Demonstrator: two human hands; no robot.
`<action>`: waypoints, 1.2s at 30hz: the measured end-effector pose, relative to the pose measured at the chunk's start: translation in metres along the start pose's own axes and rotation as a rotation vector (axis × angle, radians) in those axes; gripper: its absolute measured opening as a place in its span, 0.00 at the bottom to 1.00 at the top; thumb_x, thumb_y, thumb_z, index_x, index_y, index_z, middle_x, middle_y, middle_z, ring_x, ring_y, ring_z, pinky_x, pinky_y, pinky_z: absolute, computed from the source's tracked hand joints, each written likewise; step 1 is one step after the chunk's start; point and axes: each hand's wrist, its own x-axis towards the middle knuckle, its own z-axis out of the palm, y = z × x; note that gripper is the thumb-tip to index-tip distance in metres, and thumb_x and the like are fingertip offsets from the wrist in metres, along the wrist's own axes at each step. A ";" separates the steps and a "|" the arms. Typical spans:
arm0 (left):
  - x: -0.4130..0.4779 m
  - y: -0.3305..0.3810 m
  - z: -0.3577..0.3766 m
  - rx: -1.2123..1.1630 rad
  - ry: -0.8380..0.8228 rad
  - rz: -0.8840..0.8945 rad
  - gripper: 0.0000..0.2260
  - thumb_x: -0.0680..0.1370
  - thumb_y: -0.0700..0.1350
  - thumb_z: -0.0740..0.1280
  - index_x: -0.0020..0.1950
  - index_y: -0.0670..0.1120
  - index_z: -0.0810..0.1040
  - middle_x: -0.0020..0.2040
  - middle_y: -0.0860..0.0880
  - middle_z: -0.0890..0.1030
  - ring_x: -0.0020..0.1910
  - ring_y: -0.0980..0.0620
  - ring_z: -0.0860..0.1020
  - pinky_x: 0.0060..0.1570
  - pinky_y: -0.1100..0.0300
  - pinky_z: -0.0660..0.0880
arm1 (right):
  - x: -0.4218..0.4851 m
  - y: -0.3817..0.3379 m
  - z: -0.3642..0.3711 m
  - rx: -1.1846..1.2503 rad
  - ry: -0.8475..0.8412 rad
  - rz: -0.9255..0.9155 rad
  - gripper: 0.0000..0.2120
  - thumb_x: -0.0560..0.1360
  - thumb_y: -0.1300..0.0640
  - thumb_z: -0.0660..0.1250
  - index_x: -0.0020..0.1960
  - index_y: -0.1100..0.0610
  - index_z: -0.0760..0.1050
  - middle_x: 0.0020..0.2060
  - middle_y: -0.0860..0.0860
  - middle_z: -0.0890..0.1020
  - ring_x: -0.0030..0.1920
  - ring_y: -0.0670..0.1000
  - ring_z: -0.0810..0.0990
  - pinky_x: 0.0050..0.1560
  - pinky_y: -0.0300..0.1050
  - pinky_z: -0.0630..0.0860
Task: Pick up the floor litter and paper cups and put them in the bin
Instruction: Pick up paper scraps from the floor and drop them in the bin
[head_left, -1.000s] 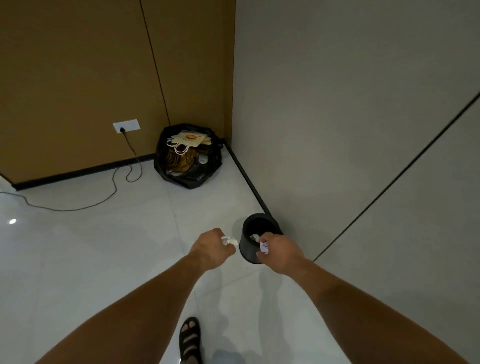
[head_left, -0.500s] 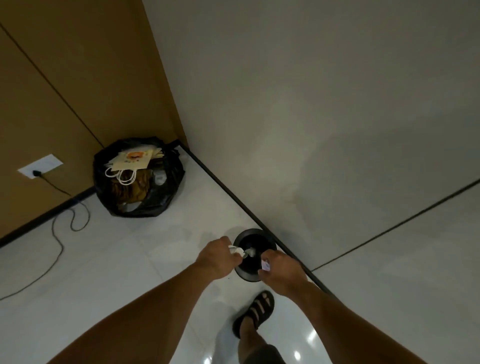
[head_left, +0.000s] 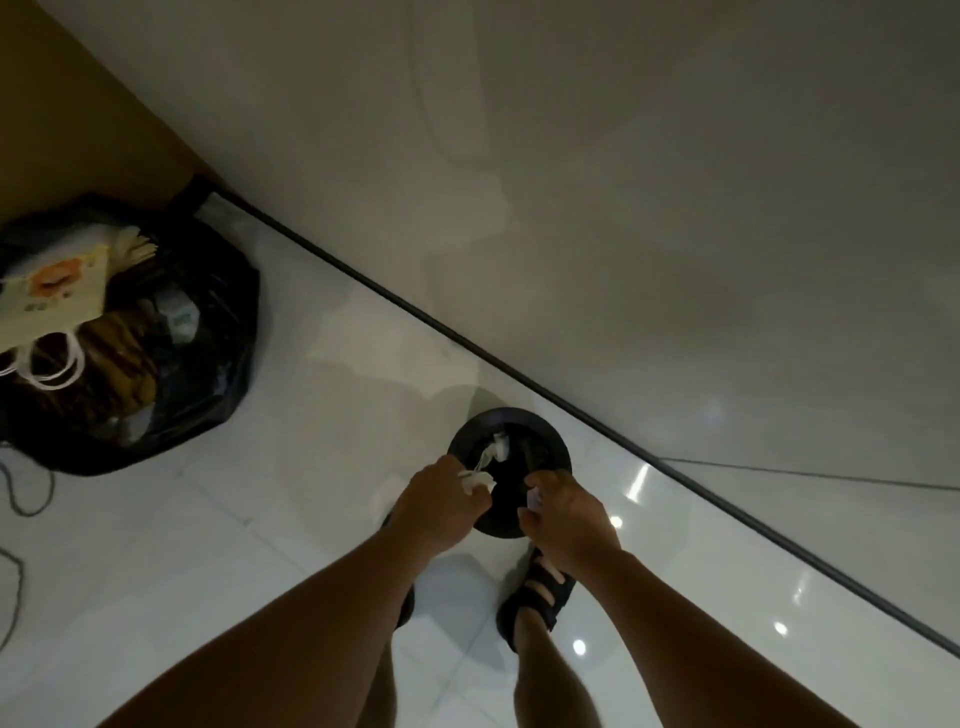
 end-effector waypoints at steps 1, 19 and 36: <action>0.017 -0.005 0.007 0.001 -0.018 0.003 0.16 0.77 0.52 0.65 0.57 0.42 0.71 0.54 0.42 0.78 0.53 0.43 0.76 0.50 0.54 0.73 | 0.014 0.005 0.011 0.027 0.008 0.029 0.20 0.78 0.48 0.63 0.68 0.50 0.67 0.60 0.50 0.75 0.55 0.50 0.79 0.53 0.40 0.75; 0.029 0.001 -0.069 0.236 -0.297 0.191 0.24 0.76 0.57 0.63 0.67 0.44 0.68 0.59 0.44 0.75 0.53 0.45 0.75 0.46 0.58 0.70 | -0.022 -0.054 0.006 0.166 0.212 0.354 0.31 0.74 0.42 0.68 0.73 0.48 0.62 0.69 0.50 0.70 0.62 0.54 0.74 0.58 0.49 0.76; -0.253 0.180 -0.010 0.958 -0.243 0.839 0.32 0.75 0.62 0.60 0.74 0.48 0.61 0.71 0.46 0.66 0.69 0.44 0.64 0.66 0.49 0.66 | -0.378 -0.010 -0.068 0.274 0.624 0.639 0.36 0.75 0.37 0.63 0.77 0.48 0.56 0.75 0.50 0.63 0.73 0.54 0.62 0.68 0.53 0.68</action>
